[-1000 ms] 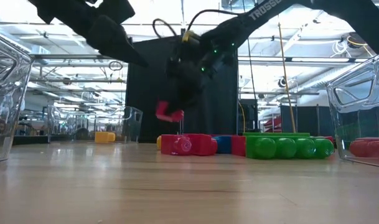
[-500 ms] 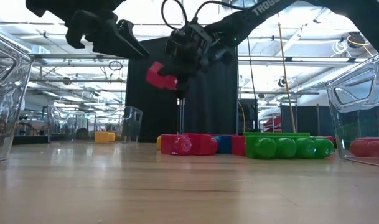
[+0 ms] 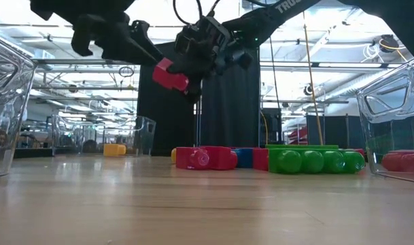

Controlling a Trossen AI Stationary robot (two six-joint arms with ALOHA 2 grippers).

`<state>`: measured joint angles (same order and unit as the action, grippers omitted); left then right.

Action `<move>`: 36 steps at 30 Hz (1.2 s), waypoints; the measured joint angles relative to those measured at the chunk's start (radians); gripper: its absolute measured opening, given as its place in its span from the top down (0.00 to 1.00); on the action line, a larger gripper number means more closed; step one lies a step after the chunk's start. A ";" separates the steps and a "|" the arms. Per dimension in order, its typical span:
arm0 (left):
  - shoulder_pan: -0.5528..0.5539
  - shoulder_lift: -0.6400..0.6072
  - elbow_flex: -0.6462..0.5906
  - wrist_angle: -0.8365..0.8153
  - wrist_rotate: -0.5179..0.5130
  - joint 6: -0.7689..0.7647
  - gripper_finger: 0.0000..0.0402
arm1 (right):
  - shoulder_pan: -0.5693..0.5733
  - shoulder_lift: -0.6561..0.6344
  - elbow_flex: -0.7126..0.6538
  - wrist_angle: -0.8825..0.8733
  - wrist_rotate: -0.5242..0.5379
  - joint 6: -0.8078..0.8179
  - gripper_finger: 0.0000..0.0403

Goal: Sort blocks by size
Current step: Put the one-stud red game piece into the top transparent bin

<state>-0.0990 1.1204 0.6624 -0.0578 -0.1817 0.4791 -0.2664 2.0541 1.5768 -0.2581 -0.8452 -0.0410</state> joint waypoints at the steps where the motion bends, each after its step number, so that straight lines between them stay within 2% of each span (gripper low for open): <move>1: 0.000 0.015 0.000 0.003 0.003 0.001 0.47 | 0.001 0.000 0.000 -0.002 0.000 0.000 0.68; 8: 0.001 0.151 0.001 0.122 0.002 0.036 0.47 | 0.011 0.003 -0.003 -0.007 0.000 0.007 0.68; 13: -0.001 0.194 0.002 0.157 -0.077 0.036 0.47 | 0.013 0.003 -0.003 -0.008 0.009 0.013 0.68; 22: -0.002 0.184 0.002 0.149 -0.084 0.038 0.49 | 0.009 0.003 -0.002 -0.002 0.004 0.007 0.68; 30: -0.003 0.152 0.002 0.122 -0.105 0.066 0.66 | 0.007 0.003 0.000 0.012 -0.005 0.062 0.65; 36: -0.002 0.119 -0.002 0.093 -0.153 0.027 0.68 | 0.007 -0.019 0.001 0.023 0.114 0.049 0.57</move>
<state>-0.1011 1.2390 0.6609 0.0357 -0.3352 0.5066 -0.2596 2.0349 1.5780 -0.2347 -0.7313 0.0079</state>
